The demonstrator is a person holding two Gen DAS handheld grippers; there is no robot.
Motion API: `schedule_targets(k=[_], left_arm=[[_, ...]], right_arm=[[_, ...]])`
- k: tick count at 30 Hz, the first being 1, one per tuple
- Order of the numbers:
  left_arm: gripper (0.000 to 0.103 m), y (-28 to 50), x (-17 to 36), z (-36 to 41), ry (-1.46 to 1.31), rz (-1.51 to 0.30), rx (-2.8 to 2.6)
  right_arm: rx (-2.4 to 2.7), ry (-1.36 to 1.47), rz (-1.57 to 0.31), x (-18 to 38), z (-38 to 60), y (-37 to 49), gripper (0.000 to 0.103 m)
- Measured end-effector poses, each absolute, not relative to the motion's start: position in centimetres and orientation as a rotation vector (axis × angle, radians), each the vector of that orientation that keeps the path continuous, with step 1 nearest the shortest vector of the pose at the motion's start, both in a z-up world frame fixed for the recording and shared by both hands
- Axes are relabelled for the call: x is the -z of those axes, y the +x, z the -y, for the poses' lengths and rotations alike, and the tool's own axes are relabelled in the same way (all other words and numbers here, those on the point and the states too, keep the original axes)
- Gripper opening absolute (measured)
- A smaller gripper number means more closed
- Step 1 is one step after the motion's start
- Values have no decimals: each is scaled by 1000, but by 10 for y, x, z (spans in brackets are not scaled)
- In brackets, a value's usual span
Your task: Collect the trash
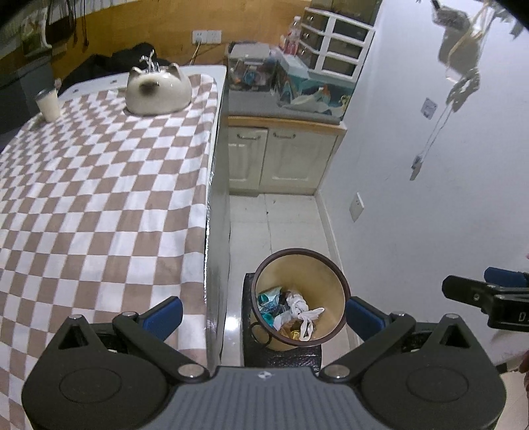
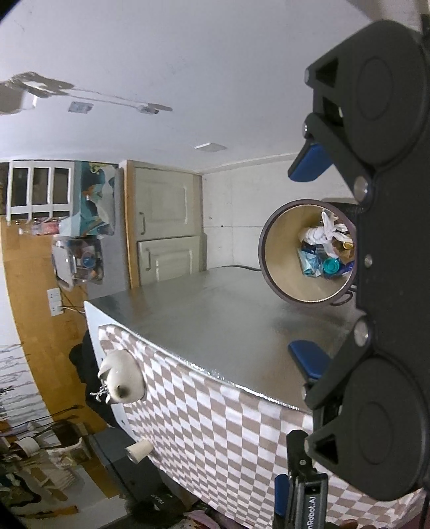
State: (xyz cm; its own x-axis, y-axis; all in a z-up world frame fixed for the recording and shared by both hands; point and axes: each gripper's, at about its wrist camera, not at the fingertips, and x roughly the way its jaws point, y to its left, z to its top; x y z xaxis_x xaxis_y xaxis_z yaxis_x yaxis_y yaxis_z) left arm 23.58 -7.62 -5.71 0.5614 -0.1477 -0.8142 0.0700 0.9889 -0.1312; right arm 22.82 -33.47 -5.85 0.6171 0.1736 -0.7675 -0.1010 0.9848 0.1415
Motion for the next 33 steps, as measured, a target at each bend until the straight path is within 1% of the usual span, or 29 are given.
schedule_targets(k=[12,23,33], left_arm=[[103,178,28,51,-76,-867,179],[103,138,23,28,-74,-842,206],[103,117,19,18,-50,-810,200]], right_arm=[[-102,98,-819,32,312,160,103],[-72,106,-786,23,292,110,103],[-69,96,-761,17,278,82,103]])
